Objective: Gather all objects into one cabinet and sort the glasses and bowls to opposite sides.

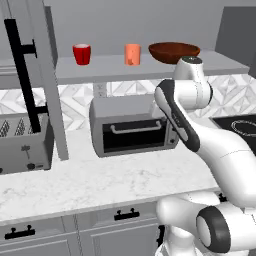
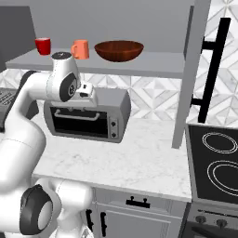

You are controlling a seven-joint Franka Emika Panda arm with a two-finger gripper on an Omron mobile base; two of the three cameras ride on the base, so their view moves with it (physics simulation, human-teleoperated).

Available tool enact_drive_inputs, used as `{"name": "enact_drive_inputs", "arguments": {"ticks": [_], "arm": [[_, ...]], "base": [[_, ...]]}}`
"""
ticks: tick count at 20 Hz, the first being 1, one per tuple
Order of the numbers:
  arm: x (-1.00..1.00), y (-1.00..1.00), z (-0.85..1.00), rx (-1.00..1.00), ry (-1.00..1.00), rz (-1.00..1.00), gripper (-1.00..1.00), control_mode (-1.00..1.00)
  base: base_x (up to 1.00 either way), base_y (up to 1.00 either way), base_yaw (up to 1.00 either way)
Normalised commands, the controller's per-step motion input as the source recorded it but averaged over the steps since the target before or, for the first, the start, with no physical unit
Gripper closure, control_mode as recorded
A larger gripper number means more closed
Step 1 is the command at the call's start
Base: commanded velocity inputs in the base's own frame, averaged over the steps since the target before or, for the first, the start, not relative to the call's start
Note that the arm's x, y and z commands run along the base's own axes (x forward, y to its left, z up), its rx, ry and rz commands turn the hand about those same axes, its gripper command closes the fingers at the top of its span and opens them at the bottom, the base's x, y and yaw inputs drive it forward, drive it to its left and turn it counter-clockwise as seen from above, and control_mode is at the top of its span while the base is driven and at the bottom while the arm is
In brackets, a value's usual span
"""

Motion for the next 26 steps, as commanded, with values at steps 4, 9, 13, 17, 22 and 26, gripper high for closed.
{"name": "enact_drive_inputs", "arguments": {"ticks": [4, 9, 13, 17, 22, 26], "arm": [[-0.04, 0.0, 0.0, 0.0, 0.0, 0.0, -1.0, 1.0], [0.0, 0.0, 0.0, 0.0, 0.0, 0.0, -1.0, 1.0], [0.0, 0.0, 0.0, 0.0, 0.0, 0.0, -1.0, 1.0], [0.0, 0.0, 0.0, 0.0, 0.0, 0.0, -1.0, 1.0], [0.0, 0.0, 0.0, 0.0, 0.0, 0.0, -1.0, 1.0], [0.0, 0.0, 0.0, 0.0, 0.0, 0.0, -1.0, 1.0]], "base": [[-0.75, 0.03, -0.04], [-1.0, -0.22, -0.1], [-0.25, -0.89, -0.51], [-0.67, -0.29, -0.35], [-0.57, -0.05, -0.07], [-0.18, -0.93, -0.6]]}}
